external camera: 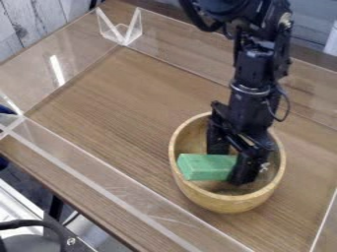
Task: Remove the green block from inside the brown bowl and put it on the table
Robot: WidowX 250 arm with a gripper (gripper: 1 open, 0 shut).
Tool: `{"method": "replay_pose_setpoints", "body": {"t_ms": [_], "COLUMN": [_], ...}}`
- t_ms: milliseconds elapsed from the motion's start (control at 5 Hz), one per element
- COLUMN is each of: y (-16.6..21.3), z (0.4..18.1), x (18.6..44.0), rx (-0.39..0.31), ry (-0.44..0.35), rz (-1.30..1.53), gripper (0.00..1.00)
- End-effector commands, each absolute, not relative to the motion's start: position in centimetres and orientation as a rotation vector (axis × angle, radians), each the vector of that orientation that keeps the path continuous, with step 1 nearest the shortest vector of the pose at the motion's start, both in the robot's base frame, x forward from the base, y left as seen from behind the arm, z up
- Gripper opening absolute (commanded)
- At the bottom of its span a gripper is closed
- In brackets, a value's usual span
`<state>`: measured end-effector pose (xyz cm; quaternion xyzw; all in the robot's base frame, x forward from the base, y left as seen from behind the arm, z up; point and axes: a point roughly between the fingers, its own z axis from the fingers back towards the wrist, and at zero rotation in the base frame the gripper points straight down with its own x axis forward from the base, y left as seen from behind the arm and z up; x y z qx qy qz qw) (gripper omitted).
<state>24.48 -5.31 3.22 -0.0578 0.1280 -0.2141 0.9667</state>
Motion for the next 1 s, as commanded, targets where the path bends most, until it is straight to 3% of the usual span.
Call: {"method": "replay_pose_setpoints", "body": {"t_ms": [0,200,800], "y": [-3.8,-3.3,-3.5], "z": [3.9,3.6,6.0], "x": [26.0,26.2,26.9], "rx": [-0.072,-0.060,-0.060], "ry": [0.212,0.216,0.202], "rz": [-0.431,-0.436,-0.448], "gripper": [1.00,0.00,0.00]}}
